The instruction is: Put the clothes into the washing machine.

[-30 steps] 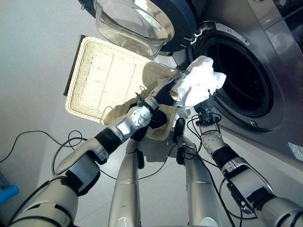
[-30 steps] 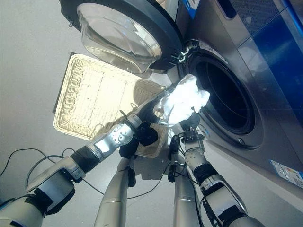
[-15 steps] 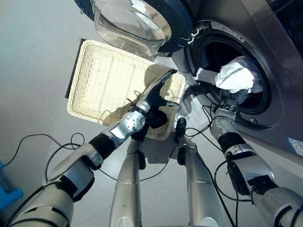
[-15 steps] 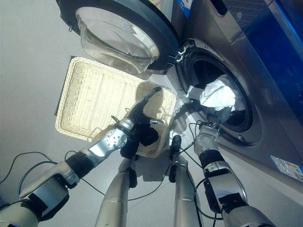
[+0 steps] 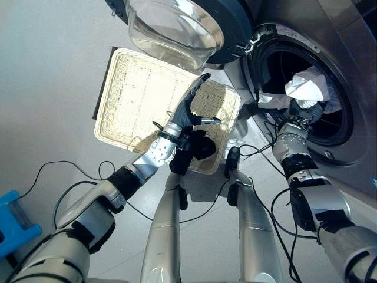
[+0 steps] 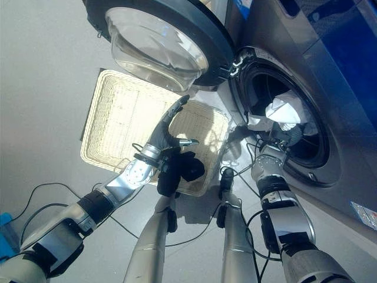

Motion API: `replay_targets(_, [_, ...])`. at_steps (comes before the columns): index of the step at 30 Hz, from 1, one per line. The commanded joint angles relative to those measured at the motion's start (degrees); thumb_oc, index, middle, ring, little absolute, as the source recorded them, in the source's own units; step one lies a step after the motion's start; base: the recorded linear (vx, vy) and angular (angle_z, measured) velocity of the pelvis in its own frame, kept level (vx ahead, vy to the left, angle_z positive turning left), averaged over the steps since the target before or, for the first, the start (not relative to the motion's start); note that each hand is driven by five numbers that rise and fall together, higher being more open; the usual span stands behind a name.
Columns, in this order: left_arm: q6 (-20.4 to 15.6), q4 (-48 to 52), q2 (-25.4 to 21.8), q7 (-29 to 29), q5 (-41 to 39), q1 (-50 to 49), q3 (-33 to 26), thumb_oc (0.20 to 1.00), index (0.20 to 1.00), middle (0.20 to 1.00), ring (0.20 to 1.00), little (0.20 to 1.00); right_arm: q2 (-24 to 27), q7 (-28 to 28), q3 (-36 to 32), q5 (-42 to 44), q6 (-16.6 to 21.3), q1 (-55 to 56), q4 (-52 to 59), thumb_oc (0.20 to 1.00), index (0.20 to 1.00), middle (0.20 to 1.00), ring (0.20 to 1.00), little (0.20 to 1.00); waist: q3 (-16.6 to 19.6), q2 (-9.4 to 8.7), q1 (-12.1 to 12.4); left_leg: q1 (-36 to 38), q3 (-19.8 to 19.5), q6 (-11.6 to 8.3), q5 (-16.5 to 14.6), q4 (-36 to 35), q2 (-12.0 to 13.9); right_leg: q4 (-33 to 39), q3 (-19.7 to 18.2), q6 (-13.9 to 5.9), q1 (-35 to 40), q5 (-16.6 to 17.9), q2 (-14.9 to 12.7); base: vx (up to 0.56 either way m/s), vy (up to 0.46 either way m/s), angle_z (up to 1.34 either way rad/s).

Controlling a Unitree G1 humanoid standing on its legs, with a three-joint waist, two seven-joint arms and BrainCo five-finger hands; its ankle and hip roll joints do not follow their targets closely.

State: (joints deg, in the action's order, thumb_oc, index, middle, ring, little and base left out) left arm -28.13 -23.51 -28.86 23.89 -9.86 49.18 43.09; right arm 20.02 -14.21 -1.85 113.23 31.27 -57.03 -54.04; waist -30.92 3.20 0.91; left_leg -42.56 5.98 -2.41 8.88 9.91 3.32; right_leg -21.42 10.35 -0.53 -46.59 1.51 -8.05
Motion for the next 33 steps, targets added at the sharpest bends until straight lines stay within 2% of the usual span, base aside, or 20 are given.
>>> replay_targets(1, [-3.59,6.02,1.54,-0.98,-0.53,0.02,-3.44,1.000,1.000,1.000,1.000,1.000,5.08,0.66,-1.35,-0.23,2.27,-3.01,5.86,0.200,0.200,0.200,0.200,0.200,1.12,3.48,0.09,1.15,2.17,2.69,-3.94,1.31,-5.58,2.07,3.22,-2.43,2.87,2.11,2.71,0.02,-0.007,0.06])
replay_targets(2, [-3.46,6.29,1.55,-1.13,-0.47,-0.20,-3.32,1.000,1.000,1.000,1.000,1.000,4.96,1.16,-1.43,-0.23,2.79,-3.12,6.49,0.200,0.200,0.200,0.200,0.200,1.12,3.46,0.13,1.61,2.08,2.63,-4.35,1.31,-5.65,1.96,3.18,-2.57,3.28,1.70,2.69,-0.01,-0.008,0.07])
replay_targets(3, [-3.16,7.07,1.31,-1.43,-0.21,-0.20,-3.00,1.000,1.000,1.000,1.000,1.000,4.64,2.47,-1.63,-0.23,5.08,-4.09,8.68,0.200,0.200,0.200,0.200,0.200,1.12,3.49,0.24,1.48,2.05,2.72,-4.04,1.22,-5.68,2.10,3.40,-2.44,3.21,1.99,2.64,0.01,-0.007,0.05])
replay_targets(4, [-3.16,7.07,1.31,-1.43,-0.21,-0.20,-3.00,1.000,1.000,1.000,1.000,1.000,4.64,2.47,-1.63,-0.23,5.08,-4.09,8.68,0.200,0.200,0.200,0.200,0.200,1.12,3.49,0.24,1.48,2.05,2.72,-4.04,1.22,-5.68,2.10,3.40,-2.44,3.21,1.99,2.64,0.00,0.004,0.04])
replay_targets(5, [-2.88,7.60,1.22,-1.63,-0.55,-0.18,-2.57,1.000,1.000,1.000,1.000,1.000,4.33,3.91,-1.40,-0.23,7.86,-4.94,10.23,0.200,0.200,0.200,0.200,0.200,1.12,3.50,0.25,1.58,1.99,2.71,-4.04,1.24,-5.69,2.08,3.38,-2.40,3.33,1.95,2.70,0.00,0.000,0.00])
replay_targets(9, [-2.79,7.98,1.56,-1.81,-1.04,-0.48,-1.76,1.000,1.000,1.000,1.000,1.000,4.54,5.46,-0.18,-0.23,8.92,-6.39,10.43,0.200,0.200,0.200,0.200,0.200,1.12,3.66,0.28,2.24,2.04,2.74,-4.43,1.28,-5.68,1.70,3.22,-2.42,3.77,1.44,2.75,0.01,0.006,0.00])
replay_targets(10, [-2.99,8.11,1.65,-1.91,-0.98,-0.44,-1.65,1.000,1.000,1.000,1.000,1.000,4.90,5.49,0.35,-0.23,8.09,-6.97,10.04,0.448,0.448,0.448,0.448,0.448,1.12,3.73,0.31,1.92,2.12,2.82,-4.03,1.24,-5.69,1.88,3.33,-2.24,3.53,1.75,2.75,0.00,0.000,0.00])
replay_targets(11, [-3.11,8.10,1.66,-2.01,-1.08,-0.59,-1.54,1.000,1.000,1.000,1.000,1.000,5.01,5.65,0.57,-0.23,7.86,-6.91,9.86,0.912,0.912,0.912,0.912,0.912,1.12,3.72,0.32,2.34,2.09,2.74,-4.43,1.28,-5.73,1.79,3.24,-2.37,3.94,1.34,2.73,0.00,0.000,0.00])
replay_targets(12, [-3.38,8.07,1.58,-2.04,-1.04,-0.37,-1.33,1.000,1.000,1.000,1.000,1.000,5.31,6.64,1.20,-0.23,7.35,-7.25,9.36,1.000,1.000,1.000,1.000,1.000,1.12,3.73,0.32,2.01,2.23,2.81,-3.95,1.21,-5.70,1.97,3.41,-2.21,3.65,1.81,2.73,0.00,0.000,0.00])
replay_targets(17, [-3.44,7.61,1.61,-1.32,-0.45,0.18,-0.91,1.000,1.000,1.000,1.000,1.000,5.39,7.85,1.42,-0.23,6.86,-6.33,9.23,1.000,1.000,1.000,1.000,1.000,1.12,3.52,0.10,2.46,2.54,2.76,-4.34,1.37,-5.55,1.82,3.53,-2.35,4.07,1.46,2.54,0.00,0.000,0.00])
replay_targets(24, [-3.79,6.72,2.04,-1.53,-0.78,0.95,-0.66,1.000,1.000,1.000,1.000,1.000,4.88,9.63,0.92,-0.23,9.32,-6.32,9.38,1.000,1.000,1.000,1.000,1.000,1.12,3.79,-0.04,2.33,2.94,2.69,-3.88,1.09,-5.49,2.29,3.68,-2.18,3.91,1.90,2.45,0.00,0.000,0.00])
replay_targets(33, [-3.35,7.41,1.78,-2.10,-1.36,0.81,-0.40,1.000,1.000,1.000,1.000,1.000,5.82,9.57,1.47,-0.23,7.80,-5.82,8.97,1.000,1.000,1.000,1.000,1.000,1.12,3.77,-0.13,2.64,3.03,2.59,-4.31,1.43,-5.42,1.90,3.68,-2.26,4.11,1.52,2.32,0.00,0.000,0.00])
